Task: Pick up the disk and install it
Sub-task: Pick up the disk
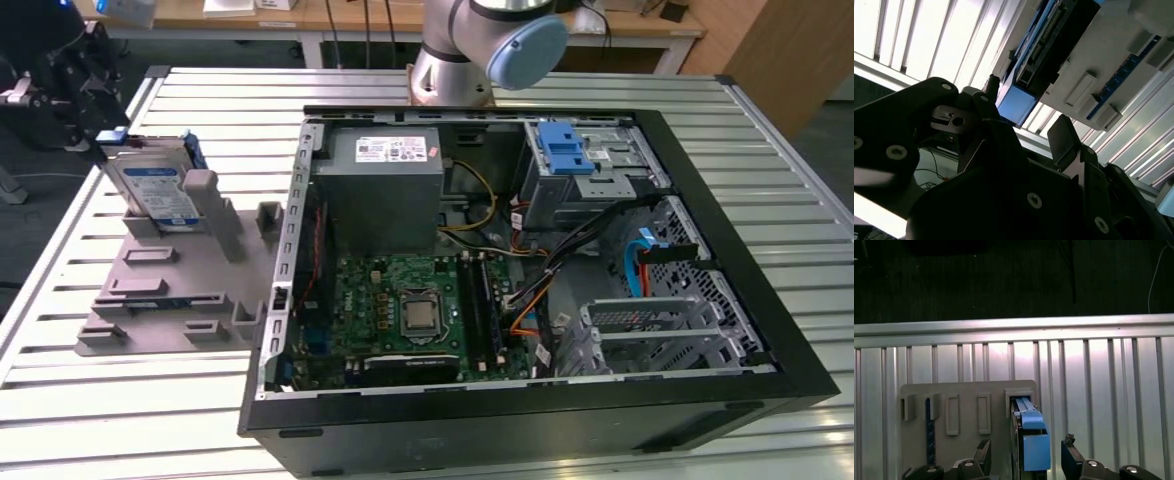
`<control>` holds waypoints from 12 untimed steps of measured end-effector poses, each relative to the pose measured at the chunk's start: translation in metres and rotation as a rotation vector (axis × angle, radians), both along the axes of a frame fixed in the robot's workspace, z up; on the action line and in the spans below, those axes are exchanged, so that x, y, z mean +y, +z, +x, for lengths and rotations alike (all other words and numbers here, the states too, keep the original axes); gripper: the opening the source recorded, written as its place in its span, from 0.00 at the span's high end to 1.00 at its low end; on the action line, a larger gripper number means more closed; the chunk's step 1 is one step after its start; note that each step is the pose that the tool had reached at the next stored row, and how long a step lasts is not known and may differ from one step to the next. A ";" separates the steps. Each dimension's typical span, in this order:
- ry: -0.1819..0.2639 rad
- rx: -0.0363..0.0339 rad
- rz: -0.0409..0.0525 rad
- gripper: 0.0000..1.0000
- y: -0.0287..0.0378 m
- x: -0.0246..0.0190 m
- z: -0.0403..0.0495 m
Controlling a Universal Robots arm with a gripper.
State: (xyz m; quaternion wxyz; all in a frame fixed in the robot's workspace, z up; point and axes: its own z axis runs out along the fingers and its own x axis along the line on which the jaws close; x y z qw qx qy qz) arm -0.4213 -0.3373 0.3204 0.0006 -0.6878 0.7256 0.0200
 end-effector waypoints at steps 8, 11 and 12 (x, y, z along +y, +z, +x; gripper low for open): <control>-0.001 0.0003 0.0000 0.42 -0.0084 0.0011 -0.0001; -0.006 0.0001 0.0001 0.42 -0.0107 0.0034 -0.0003; -0.008 0.0001 0.0001 0.42 -0.0115 0.0036 -0.0003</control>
